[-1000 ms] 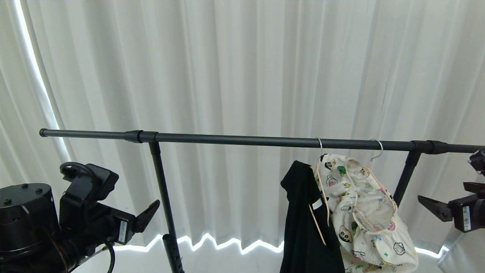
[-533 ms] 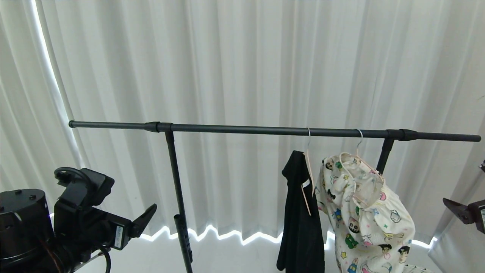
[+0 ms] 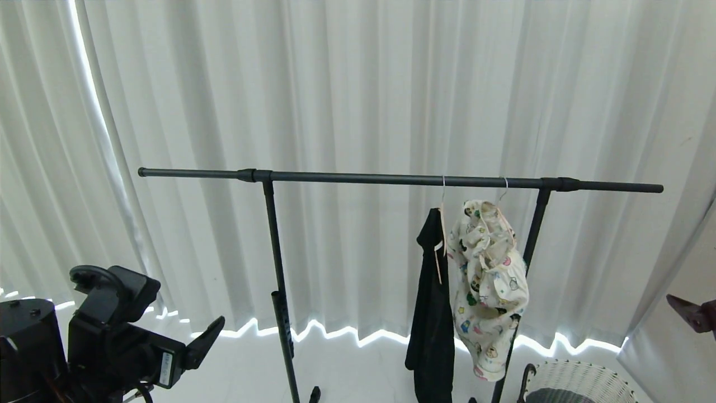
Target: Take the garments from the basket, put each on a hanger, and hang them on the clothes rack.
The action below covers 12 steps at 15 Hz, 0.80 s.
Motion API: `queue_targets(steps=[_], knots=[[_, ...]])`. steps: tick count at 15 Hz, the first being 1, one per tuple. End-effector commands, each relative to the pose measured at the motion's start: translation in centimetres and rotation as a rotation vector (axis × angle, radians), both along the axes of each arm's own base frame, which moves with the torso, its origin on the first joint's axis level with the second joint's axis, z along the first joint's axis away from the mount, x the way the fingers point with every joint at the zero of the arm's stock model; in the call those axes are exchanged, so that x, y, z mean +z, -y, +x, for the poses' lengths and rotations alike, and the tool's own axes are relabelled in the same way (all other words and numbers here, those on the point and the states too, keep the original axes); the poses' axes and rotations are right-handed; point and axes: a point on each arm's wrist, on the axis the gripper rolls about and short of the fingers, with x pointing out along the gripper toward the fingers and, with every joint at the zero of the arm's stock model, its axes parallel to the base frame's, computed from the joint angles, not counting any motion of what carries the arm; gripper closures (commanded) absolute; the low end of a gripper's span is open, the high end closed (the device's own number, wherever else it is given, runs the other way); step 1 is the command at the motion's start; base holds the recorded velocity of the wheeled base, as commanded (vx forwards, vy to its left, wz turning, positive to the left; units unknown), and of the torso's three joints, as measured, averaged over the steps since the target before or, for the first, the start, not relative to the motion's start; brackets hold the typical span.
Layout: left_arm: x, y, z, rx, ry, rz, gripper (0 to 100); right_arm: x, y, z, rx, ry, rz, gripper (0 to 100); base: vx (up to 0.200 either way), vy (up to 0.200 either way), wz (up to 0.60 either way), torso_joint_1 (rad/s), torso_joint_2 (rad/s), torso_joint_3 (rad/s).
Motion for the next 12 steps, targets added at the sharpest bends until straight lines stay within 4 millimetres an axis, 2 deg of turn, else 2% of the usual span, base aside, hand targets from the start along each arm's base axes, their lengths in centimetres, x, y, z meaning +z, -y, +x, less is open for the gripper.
queue_targets(steps=[1,2,4,8,11,12], knots=[[-0.7,-0.3,-1.3,0.006,-0.021,0.006,0,-0.2,0.3,-0.7,-0.022,0.006,-0.002,0,0.000,0.000,0.00,0.000,0.00,0.000],[-0.8,-0.5,-1.7,0.022,-0.018,0.010,0,-0.3,0.4,-1.0,-0.032,0.009,-0.003,0,0.000,0.000,0.00,0.000,0.00,0.000],[-0.6,-1.1,-3.6,0.134,0.026,0.021,0,-1.2,0.7,-3.1,-0.091,0.015,-0.019,0,0.000,0.000,0.00,0.000,0.00,0.000],[0.3,-2.0,-4.8,0.360,0.124,-0.001,0,-2.3,0.7,-6.3,-0.144,0.063,-0.024,0,0.000,0.000,0.00,0.000,0.00,0.000],[0.1,-2.6,-6.9,0.458,0.121,-0.021,0,-5.2,0.0,-10.2,-0.160,0.118,-0.030,0,0.000,0.000,0.00,0.000,0.00,0.000],[0.0,-2.7,-7.6,0.460,0.116,-0.015,0,-5.9,-0.1,-11.0,-0.162,0.130,-0.032,0,0.000,0.000,0.00,0.000,0.00,0.000]])
